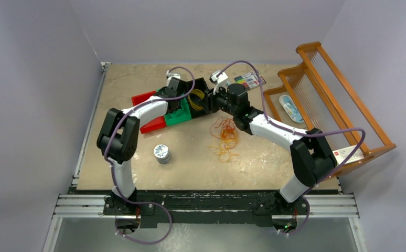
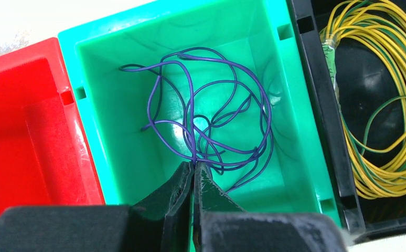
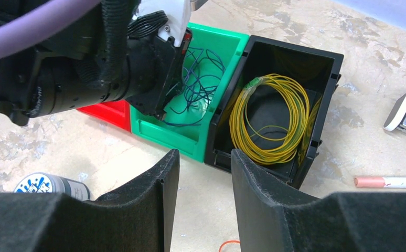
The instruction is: Untangle the cables
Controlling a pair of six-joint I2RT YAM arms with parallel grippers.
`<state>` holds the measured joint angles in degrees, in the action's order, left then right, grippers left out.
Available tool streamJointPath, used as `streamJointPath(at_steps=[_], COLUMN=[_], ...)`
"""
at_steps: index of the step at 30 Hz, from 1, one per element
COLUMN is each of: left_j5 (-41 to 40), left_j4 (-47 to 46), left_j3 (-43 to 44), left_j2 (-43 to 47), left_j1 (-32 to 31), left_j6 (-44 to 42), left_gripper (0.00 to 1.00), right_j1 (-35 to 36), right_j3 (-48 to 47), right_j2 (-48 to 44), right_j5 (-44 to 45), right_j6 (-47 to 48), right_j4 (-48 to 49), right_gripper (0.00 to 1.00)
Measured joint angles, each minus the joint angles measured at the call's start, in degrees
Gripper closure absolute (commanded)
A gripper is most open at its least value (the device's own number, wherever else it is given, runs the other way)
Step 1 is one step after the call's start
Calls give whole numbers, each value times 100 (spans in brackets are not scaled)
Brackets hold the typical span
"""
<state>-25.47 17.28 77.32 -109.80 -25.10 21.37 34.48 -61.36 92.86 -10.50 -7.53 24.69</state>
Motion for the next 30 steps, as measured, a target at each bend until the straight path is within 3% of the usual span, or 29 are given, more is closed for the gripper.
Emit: streamJointPath(at_steps=[13, 20, 30], left_j5=[-68, -63, -50], left_j4=[-55, -55, -31], left_j3=[42, 42, 39], left_j2=[-275, -243, 472], left_j1=[72, 72, 72], left_j6=[4, 7, 44], left_gripper=[99, 79, 65], right_j1=[0, 0, 0], right_j3=[0, 0, 0], right_j2=[0, 0, 0], right_j5=[-15, -13, -9], right_j6=[0, 0, 0], right_j4=[2, 0, 2], right_gripper=[57, 57, 57])
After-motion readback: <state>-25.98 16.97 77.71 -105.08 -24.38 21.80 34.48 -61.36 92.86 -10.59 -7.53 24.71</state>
